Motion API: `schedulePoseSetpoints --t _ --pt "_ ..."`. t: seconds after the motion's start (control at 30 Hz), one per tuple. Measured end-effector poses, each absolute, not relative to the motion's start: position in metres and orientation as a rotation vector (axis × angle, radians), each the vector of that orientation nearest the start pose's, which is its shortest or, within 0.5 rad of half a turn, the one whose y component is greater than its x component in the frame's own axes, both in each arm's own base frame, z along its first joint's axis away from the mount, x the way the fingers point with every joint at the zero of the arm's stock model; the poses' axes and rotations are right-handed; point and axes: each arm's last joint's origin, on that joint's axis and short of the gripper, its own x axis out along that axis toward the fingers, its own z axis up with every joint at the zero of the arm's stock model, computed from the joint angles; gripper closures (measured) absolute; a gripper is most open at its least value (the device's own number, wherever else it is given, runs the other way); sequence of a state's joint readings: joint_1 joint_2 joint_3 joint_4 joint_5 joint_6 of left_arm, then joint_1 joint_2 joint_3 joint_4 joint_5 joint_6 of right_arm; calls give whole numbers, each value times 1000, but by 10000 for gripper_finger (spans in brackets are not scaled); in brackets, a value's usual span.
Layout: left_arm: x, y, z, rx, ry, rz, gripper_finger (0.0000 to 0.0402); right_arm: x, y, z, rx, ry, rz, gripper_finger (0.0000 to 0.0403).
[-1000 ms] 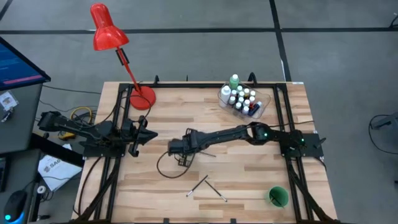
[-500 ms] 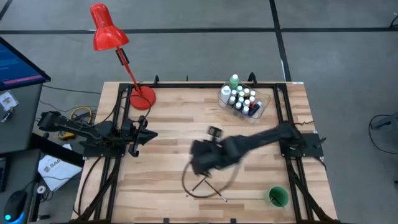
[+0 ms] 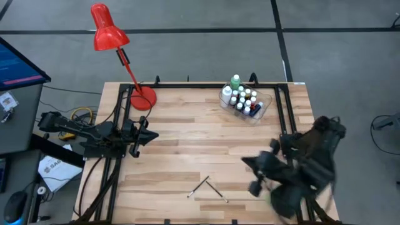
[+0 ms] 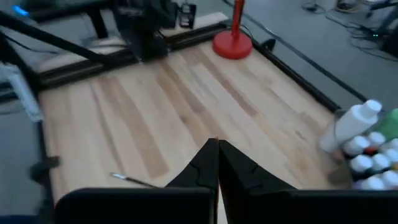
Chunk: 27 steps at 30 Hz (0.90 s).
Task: Pick & Place Paint Supplies
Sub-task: Put the yellow paint brush into the green cup
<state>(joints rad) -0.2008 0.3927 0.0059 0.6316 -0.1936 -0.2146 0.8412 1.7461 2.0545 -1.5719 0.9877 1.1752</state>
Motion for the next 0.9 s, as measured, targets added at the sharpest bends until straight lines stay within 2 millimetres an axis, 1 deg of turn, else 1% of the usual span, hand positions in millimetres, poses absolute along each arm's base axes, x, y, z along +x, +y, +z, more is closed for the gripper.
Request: schedulePoseSetpoints --t 0.07,0.17,0.33,0.4,0.53,0.7,0.9 --pt "118 -18 191 -262 -239 -33 400 208 215 412 137 524 -498 403" --pt "118 -18 191 -262 -240 -33 400 183 222 402 169 500 -469 403" --pt "118 -18 191 -262 -239 -33 400 148 222 380 223 425 -448 403" --pt "118 -18 191 -262 -241 -33 400 136 219 374 252 393 -432 403" --pt "118 -18 191 -262 -241 -33 400 115 216 359 276 360 -395 403" --pt "118 -18 191 -262 -242 -33 400 99 213 347 306 318 -363 403" --pt "118 -18 191 -262 -242 -33 400 97 216 329 297 321 -370 403"
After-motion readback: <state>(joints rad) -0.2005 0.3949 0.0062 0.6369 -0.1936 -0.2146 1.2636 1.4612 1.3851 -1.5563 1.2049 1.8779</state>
